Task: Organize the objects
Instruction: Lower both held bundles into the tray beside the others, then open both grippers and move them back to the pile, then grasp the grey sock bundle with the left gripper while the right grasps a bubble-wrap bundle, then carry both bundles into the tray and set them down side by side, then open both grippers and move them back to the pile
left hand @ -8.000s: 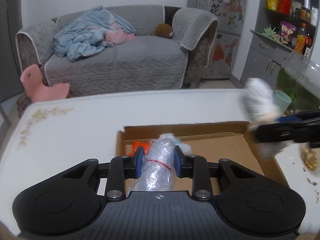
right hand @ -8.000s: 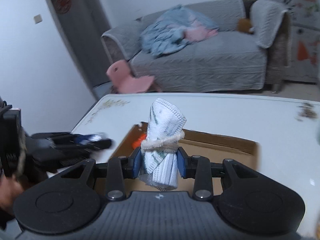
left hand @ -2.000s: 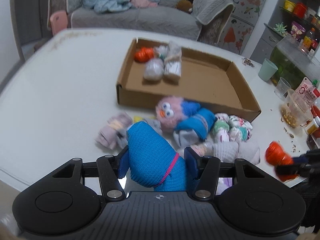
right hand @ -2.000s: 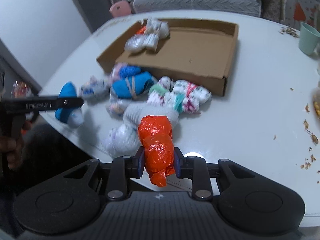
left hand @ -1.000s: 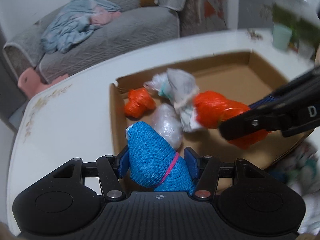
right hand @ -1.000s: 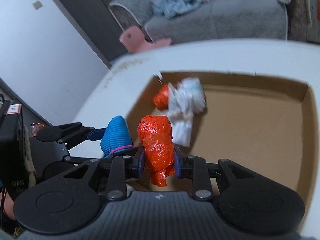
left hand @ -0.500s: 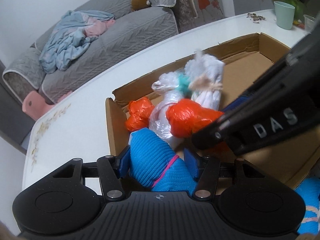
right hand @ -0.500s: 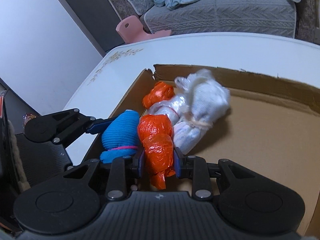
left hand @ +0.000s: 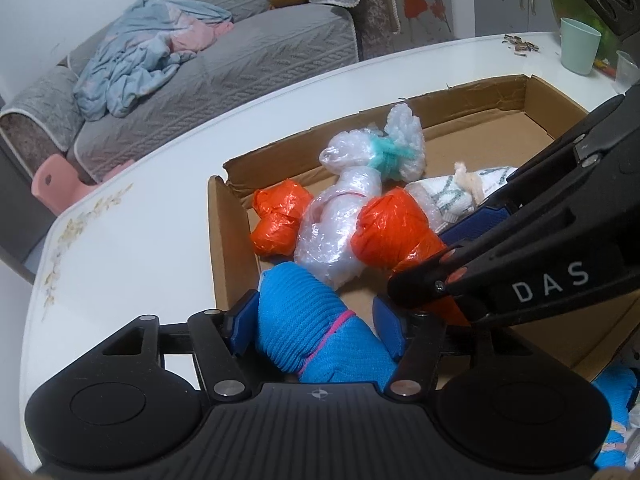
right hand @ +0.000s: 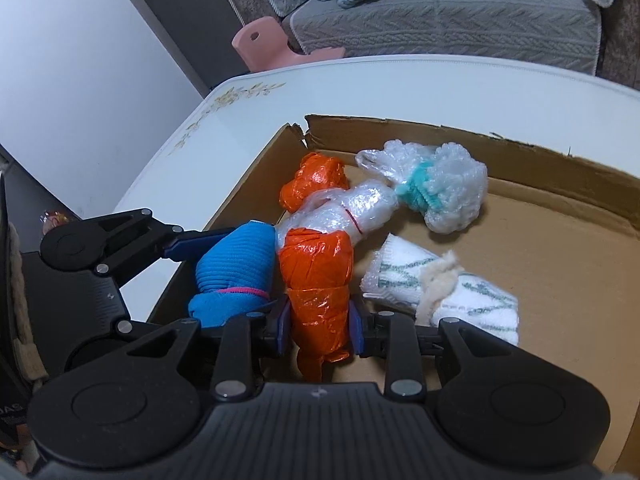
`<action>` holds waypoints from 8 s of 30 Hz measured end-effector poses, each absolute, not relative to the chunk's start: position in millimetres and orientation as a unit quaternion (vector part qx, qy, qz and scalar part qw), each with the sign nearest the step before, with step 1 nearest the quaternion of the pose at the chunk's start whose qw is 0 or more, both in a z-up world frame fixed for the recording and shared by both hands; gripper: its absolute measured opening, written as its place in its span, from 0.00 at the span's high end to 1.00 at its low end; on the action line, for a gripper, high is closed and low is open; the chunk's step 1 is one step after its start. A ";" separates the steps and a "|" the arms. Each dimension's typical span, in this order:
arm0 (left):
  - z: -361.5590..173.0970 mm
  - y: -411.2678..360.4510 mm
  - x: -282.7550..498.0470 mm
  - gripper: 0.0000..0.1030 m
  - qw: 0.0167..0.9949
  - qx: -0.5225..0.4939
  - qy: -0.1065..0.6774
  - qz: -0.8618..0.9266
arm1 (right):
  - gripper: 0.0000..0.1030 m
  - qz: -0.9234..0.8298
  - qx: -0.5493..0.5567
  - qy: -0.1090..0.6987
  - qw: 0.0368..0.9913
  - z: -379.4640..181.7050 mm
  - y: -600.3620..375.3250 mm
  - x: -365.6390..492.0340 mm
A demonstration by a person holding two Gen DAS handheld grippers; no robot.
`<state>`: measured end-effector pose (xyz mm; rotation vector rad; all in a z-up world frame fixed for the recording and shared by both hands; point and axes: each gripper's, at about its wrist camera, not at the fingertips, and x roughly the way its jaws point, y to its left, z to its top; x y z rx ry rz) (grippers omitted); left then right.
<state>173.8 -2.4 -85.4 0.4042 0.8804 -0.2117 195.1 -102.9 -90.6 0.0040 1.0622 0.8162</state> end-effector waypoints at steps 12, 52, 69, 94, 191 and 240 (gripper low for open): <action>-73.8 -1.9 172.0 0.11 0.879 0.137 0.443 -0.109 | 0.57 0.381 -0.012 0.480 0.790 -80.1 -93.2 195.4; -41.2 9.6 155.0 0.04 0.883 0.078 0.454 -0.091 | 0.34 0.361 -0.039 0.462 0.809 -56.0 -94.0 184.5; -7.0 61.2 56.5 0.00 0.911 0.049 0.405 -0.052 | 0.10 0.325 -0.035 0.387 0.862 8.8 -172.9 87.1; -59.2 43.9 -34.4 0.01 0.926 0.084 0.354 -0.103 | 0.12 0.224 -0.032 0.440 0.869 -98.2 -190.7 -49.4; -87.4 -97.4 234.4 0.56 0.887 0.080 0.423 -0.164 | 0.56 0.276 -0.044 0.402 0.872 -56.5 -205.7 207.5; -82.6 -118.1 248.1 0.15 0.874 0.092 0.452 -0.156 | 0.36 0.248 -0.044 0.439 0.862 -58.5 -204.8 226.1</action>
